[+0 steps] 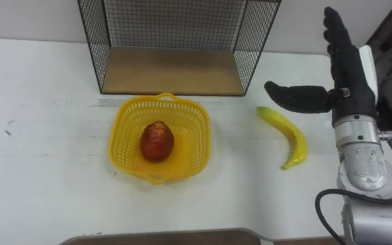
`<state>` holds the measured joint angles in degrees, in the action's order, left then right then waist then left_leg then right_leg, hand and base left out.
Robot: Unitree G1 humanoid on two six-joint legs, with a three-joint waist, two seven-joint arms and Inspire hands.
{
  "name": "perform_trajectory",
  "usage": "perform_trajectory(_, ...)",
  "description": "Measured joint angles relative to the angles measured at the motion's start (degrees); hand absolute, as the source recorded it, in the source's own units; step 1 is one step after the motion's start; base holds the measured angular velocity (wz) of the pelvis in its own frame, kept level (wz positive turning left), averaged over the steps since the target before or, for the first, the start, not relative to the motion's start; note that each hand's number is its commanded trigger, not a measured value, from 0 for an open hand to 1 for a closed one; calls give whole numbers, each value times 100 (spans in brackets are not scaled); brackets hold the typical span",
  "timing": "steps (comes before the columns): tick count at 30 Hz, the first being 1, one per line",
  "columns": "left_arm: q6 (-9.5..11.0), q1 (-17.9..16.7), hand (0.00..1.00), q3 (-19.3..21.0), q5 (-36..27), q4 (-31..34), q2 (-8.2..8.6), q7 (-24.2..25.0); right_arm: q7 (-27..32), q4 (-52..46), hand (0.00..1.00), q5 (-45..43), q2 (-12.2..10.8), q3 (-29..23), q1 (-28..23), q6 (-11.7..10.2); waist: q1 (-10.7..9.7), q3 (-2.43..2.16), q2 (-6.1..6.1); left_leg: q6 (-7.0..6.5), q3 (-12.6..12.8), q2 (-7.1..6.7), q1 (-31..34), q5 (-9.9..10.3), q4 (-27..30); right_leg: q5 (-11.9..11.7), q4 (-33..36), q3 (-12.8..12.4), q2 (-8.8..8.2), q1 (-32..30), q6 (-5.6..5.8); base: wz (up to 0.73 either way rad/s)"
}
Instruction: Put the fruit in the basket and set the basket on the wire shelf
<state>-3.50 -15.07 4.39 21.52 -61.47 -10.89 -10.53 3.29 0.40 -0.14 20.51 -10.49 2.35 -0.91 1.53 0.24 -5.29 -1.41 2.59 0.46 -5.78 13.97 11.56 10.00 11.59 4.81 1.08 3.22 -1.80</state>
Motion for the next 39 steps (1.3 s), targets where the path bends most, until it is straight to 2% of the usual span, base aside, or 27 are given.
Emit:
perform_trajectory(3,-8,-1,0,2,19,21,-5,0,67,232,0,-9,0,0,14,3,4,3,7,1,2,6,0,-1,0,0,9,0,-3,-1,0,0)
perform_trajectory(8,-157,-34,0,0,50,74,-4,1,95,636,0,-2,0,2,110,102,7,6,-1,1,-5,5,6,-1,12,0,9,11,-9,13,-1,0)
perform_trajectory(14,-237,-15,0,-1,50,84,-4,2,97,1029,0,223,5,18,217,179,27,9,-20,0,-34,6,9,-2,18,0,8,45,-41,5,0,2)
perform_trajectory(19,-247,-14,0,-2,51,86,-4,2,82,1201,0,272,14,47,282,180,32,5,-34,0,-40,7,7,-2,18,0,7,51,-43,14,0,0)
perform_trajectory(25,-354,-17,0,29,69,157,-5,3,-233,1882,0,181,23,54,476,245,42,3,-53,0,-26,0,14,-2,23,0,9,54,-43,10,0,0)
perform_trajectory(27,-373,-23,0,67,69,174,-5,7,-347,1964,0,175,26,55,512,336,44,6,-48,0,-26,-6,21,-2,21,0,9,54,-30,3,-1,0)
perform_trajectory(30,-378,-21,0,153,60,179,-7,21,-462,2184,0,159,87,70,618,357,44,6,-44,0,-40,-4,27,-2,21,1,10,41,-5,-3,-1,0)
perform_trajectory(33,-420,-36,0,153,64,186,-11,21,-559,2369,0,154,337,232,687,413,54,4,-48,-1,-76,-14,21,-3,15,2,10,44,-9,10,0,2)
perform_trajectory(39,-550,-13,0,156,55,318,-14,193,-934,2432,0,-355,345,256,727,557,47,0,-39,-1,-79,-12,30,-3,20,2,5,60,-33,0,0,0)
